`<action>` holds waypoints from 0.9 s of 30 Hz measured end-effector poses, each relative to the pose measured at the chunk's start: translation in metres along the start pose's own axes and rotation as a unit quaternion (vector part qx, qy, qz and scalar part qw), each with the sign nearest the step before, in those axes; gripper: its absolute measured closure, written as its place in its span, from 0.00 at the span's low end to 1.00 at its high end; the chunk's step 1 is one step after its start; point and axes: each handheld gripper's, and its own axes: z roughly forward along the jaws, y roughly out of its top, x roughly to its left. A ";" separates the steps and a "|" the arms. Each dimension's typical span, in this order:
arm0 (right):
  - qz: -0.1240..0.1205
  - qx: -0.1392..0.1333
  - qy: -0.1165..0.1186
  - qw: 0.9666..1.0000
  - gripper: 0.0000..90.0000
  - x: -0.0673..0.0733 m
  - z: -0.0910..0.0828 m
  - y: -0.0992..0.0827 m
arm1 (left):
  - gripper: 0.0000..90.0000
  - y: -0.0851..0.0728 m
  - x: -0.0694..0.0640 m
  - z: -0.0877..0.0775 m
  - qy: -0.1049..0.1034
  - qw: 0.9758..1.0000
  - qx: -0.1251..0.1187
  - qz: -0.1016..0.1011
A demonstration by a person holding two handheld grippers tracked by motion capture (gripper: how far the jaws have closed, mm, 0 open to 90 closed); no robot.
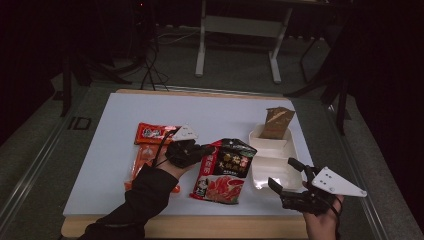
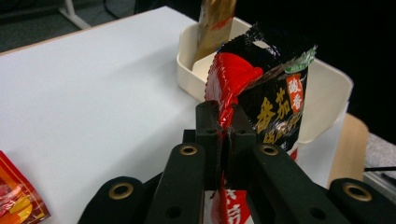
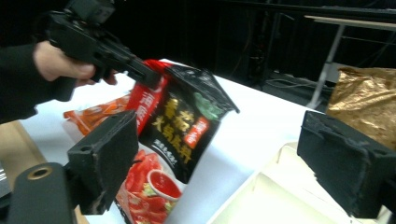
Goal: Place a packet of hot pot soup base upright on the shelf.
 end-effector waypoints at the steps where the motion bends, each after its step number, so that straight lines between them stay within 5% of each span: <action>1: 0.000 0.007 0.003 1.000 0.12 0.000 0.001 0.000 | 0.97 0.000 0.000 -0.002 -0.002 1.000 -0.004 0.000; 3: -0.016 0.019 0.006 1.000 0.12 0.004 0.003 0.001 | 0.97 0.001 0.000 -0.003 -0.001 1.000 -0.005 0.001; 5: 0.000 0.024 0.031 0.999 0.12 0.005 0.004 0.001 | 0.97 0.003 -0.001 -0.007 -0.006 1.000 -0.017 0.001; 14: 0.010 0.024 0.041 0.999 0.12 0.007 0.010 0.007 | 0.97 0.010 0.000 -0.017 -0.035 0.998 -0.051 0.001; 21: 0.008 0.030 0.055 0.998 0.18 0.005 0.017 0.015 | 0.97 0.012 -0.002 -0.026 -0.072 0.992 -0.097 0.022; 27: 0.019 0.031 0.078 0.996 0.24 0.004 0.029 0.025 | 0.97 0.012 -0.001 -0.027 -0.099 0.989 -0.113 0.014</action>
